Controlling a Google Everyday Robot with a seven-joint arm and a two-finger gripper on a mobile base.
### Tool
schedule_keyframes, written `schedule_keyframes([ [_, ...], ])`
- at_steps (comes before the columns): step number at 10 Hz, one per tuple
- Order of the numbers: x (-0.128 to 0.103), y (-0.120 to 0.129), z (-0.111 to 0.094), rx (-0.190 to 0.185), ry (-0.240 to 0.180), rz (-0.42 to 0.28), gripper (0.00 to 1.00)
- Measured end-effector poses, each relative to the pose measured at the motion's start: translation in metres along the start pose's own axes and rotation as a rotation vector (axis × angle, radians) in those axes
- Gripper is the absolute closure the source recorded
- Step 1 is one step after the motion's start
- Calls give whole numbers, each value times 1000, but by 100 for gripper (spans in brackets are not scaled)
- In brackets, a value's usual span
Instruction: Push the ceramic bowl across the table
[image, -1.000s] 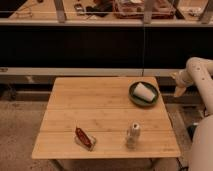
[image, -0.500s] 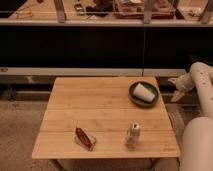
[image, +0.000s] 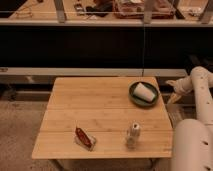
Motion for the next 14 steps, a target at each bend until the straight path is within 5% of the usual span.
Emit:
schedule_keyframes([
  [4,-23,-1,23,18,-110,22,20],
  [9,-74,17,56,-75,-235,-28,20],
  [14,-111,16,69,-114,-295,-115,20],
])
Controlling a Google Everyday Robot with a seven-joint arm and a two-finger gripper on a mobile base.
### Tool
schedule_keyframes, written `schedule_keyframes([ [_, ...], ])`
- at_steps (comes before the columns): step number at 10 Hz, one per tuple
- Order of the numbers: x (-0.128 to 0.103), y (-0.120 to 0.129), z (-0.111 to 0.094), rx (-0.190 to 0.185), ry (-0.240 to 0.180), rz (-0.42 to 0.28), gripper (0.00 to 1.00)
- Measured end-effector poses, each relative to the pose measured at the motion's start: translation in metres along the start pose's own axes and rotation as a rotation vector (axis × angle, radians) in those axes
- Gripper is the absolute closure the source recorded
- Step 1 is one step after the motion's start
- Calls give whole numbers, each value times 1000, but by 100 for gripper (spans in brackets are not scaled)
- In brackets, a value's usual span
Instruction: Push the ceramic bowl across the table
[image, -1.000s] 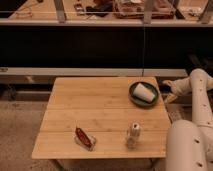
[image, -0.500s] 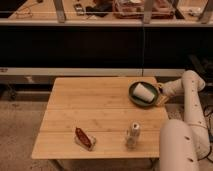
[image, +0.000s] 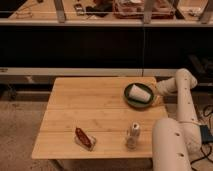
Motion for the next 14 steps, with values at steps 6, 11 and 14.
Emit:
schedule_keyframes([
  [6,-25,5,26,-118,2,-107,20],
  [11,-62,7,60,-347,90,-294,20],
  [14,-91,-6,81,-425,135,-366,20],
])
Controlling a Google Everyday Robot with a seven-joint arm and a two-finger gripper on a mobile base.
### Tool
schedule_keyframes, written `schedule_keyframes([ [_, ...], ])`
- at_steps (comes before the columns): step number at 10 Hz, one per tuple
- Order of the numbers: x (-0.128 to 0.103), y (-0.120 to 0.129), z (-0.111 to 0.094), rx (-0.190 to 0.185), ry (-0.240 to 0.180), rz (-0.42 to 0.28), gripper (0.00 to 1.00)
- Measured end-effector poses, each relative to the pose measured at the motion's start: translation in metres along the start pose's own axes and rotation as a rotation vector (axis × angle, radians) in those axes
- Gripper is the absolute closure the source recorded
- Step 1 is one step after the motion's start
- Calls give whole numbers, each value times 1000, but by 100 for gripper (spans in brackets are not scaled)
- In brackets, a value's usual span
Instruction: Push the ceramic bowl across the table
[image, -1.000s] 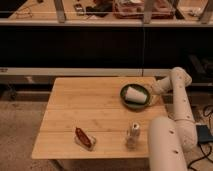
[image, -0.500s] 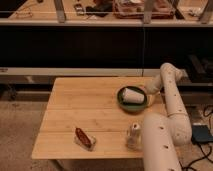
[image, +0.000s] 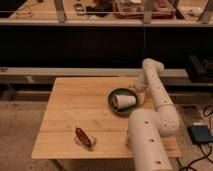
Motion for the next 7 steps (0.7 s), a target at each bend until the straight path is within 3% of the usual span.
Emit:
schedule_keyframes([
  [3,-10,-24,-8,-17,56,-65,20],
  [7,-30,-32,-4,-35,20,-109,20],
])
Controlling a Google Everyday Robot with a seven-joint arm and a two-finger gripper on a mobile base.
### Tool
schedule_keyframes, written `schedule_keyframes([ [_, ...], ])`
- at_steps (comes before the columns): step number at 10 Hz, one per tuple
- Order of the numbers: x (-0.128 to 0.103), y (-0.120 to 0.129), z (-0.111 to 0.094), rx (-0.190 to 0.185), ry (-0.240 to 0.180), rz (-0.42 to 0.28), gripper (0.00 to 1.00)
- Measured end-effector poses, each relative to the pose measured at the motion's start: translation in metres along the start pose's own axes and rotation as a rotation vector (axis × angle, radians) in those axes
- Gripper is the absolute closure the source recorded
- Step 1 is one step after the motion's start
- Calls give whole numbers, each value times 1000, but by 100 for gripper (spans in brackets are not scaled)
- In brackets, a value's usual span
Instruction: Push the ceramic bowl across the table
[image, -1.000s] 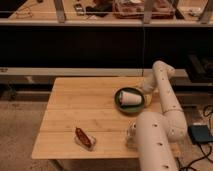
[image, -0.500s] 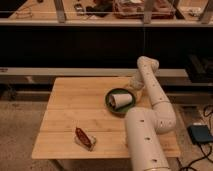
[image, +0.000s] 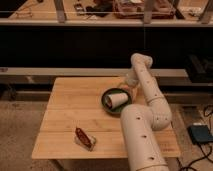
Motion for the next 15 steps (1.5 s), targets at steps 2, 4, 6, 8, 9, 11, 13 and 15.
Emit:
schedule_keyframes([
  [2,0,0,-1,1,0,-1,20],
  [4,0,0,-1,1,0,-1,20],
  [6,1,1,-1,1,0,-1,20],
  [8,2,1,-3,-1,9,-15,20],
  [9,4,-2,-8,4,22,-37,20],
  [11,7,-14,-24,25,70,-119,20],
  [13,8,-16,-32,25,92,-176,20],
  [15,9,-12,-25,6,114,-219,20],
])
